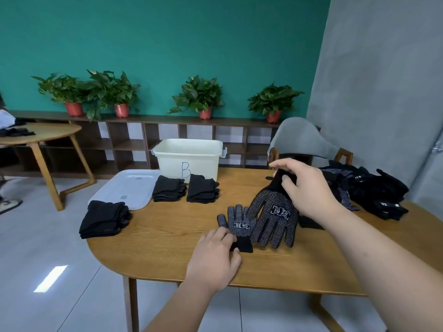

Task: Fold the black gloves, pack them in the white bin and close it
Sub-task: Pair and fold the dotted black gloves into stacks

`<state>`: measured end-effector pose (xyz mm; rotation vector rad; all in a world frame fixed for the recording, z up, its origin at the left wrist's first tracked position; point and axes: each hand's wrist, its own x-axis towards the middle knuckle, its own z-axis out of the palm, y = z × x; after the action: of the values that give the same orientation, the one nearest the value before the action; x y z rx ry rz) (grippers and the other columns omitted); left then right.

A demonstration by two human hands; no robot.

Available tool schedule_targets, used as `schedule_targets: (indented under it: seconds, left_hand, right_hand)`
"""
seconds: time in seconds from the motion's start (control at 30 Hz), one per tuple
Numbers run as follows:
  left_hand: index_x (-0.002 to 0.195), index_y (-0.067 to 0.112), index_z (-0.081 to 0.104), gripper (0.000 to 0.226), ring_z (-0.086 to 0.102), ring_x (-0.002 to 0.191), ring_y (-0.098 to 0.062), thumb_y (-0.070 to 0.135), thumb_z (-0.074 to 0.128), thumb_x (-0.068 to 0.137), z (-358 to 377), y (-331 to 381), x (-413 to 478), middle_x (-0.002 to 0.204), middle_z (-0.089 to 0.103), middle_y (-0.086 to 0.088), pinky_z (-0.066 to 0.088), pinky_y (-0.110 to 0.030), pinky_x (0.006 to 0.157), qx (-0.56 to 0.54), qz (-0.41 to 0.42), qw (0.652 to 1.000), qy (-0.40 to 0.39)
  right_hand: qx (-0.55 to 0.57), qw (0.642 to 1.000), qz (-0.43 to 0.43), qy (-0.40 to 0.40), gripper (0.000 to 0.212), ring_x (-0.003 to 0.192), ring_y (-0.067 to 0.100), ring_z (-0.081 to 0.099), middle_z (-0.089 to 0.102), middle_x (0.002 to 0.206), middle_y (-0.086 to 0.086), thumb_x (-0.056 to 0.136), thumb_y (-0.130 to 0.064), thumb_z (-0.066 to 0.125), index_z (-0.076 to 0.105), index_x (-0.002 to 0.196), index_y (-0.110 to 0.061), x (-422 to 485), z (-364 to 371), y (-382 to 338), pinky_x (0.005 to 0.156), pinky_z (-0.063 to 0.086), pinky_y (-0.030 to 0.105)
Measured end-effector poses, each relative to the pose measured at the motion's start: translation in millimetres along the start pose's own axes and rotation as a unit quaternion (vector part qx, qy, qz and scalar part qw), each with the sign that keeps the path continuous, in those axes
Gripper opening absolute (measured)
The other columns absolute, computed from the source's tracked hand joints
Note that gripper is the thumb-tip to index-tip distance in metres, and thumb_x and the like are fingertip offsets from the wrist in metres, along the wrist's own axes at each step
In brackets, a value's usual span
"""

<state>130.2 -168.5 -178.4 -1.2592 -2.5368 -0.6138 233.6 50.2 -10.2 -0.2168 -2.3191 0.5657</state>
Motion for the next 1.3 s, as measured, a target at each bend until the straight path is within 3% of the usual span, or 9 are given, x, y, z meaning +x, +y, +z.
schedule_targets:
  seconds: [0.1,0.27,0.4,0.5,0.57,0.7,0.83,1.03,1.3]
  left_hand:
    - [0.134,0.027,0.066,0.048,0.048,0.126,-0.008,0.047,0.037,0.102,-1.0,-0.6,0.5,0.137,0.057,0.017,0.034,-0.027,0.109,-0.041,0.033,0.998,-0.017]
    - [0.135,0.024,0.070,0.046,0.050,0.132,-0.005,0.045,0.044,0.102,-0.2,-2.3,-1.3,0.145,0.056,0.018,0.036,-0.019,0.111,-0.097,0.022,0.995,-0.029]
    - [0.136,0.025,0.070,0.049,0.054,0.131,-0.009,0.047,0.042,0.101,-0.1,-1.1,-0.7,0.145,0.057,0.017,0.044,-0.028,0.110,-0.097,0.017,0.994,-0.045]
    - [0.138,0.029,0.068,0.050,0.056,0.126,-0.010,0.049,0.039,0.103,0.4,-1.4,-2.7,0.147,0.051,0.021,0.049,-0.031,0.104,-0.094,0.007,0.994,-0.049]
    - [0.137,0.030,0.068,0.049,0.055,0.122,-0.008,0.050,0.038,0.103,0.6,-1.7,-3.5,0.144,0.048,0.022,0.051,-0.031,0.100,-0.090,0.008,0.995,-0.043]
    - [0.135,0.028,0.071,0.050,0.049,0.124,-0.006,0.048,0.039,0.103,1.6,-2.0,-1.5,0.133,0.053,0.018,0.049,-0.031,0.100,-0.078,0.022,0.996,-0.029]
    - [0.133,0.028,0.073,0.049,0.050,0.121,-0.009,0.047,0.040,0.102,1.5,-2.1,-1.8,0.128,0.057,0.017,0.048,-0.032,0.100,-0.075,0.026,0.997,-0.021]
    - [0.128,0.030,0.073,0.049,0.047,0.119,-0.008,0.049,0.036,0.102,-0.4,-1.0,-1.5,0.128,0.057,0.018,0.047,-0.032,0.099,-0.058,0.023,0.998,-0.029]
    - [0.126,0.029,0.075,0.050,0.047,0.117,-0.007,0.050,0.036,0.102,0.0,-0.7,-2.7,0.127,0.057,0.020,0.048,-0.030,0.097,-0.046,0.028,0.998,-0.020]
  right_hand:
    - [-0.015,0.999,-0.014,0.026,0.041,0.118,0.000,0.062,0.070,0.125,-0.014,0.099,-0.002,0.061,0.069,0.129,-0.029,16.8,2.6,3.5,0.112,0.048,0.029]
    - [-0.069,0.986,-0.119,0.094,0.035,0.111,0.014,0.065,0.072,0.116,-0.008,0.096,-0.002,0.067,0.072,0.123,-0.024,15.2,19.9,-0.8,0.101,0.052,0.033]
    - [-0.109,0.984,-0.122,-0.065,0.042,0.102,0.016,0.070,0.072,0.113,-0.006,0.094,-0.005,0.068,0.070,0.124,-0.035,-31.9,75.5,14.6,0.093,0.058,0.036]
    - [-0.095,0.973,-0.092,-0.187,0.044,0.110,0.012,0.067,0.072,0.119,-0.010,0.094,-0.006,0.067,0.069,0.128,-0.033,-71.6,114.1,37.5,0.097,0.055,0.035]
    - [-0.079,0.980,-0.074,-0.165,0.040,0.110,0.010,0.066,0.071,0.117,-0.012,0.091,-0.008,0.071,0.071,0.124,-0.030,-89.0,126.8,48.9,0.093,0.055,0.032]
    - [-0.108,0.992,-0.062,-0.021,0.029,0.094,0.014,0.065,0.069,0.099,-0.011,0.081,-0.005,0.084,0.077,0.103,-0.022,-94.6,130.3,56.0,0.076,0.056,0.026]
    - [-0.070,0.992,-0.073,0.074,0.026,0.093,0.015,0.067,0.073,0.101,-0.007,0.083,0.000,0.082,0.078,0.103,-0.016,-83.7,122.8,49.2,0.081,0.057,0.029]
    - [-0.096,0.981,-0.164,-0.042,0.030,0.088,0.014,0.067,0.071,0.099,-0.011,0.081,-0.001,0.084,0.078,0.103,-0.021,-97.5,132.2,60.2,0.069,0.060,0.034]
    - [-0.105,0.979,-0.159,-0.076,0.028,0.085,0.011,0.068,0.070,0.100,-0.015,0.083,-0.008,0.083,0.074,0.102,-0.027,-106.0,132.5,65.3,0.065,0.059,0.032]
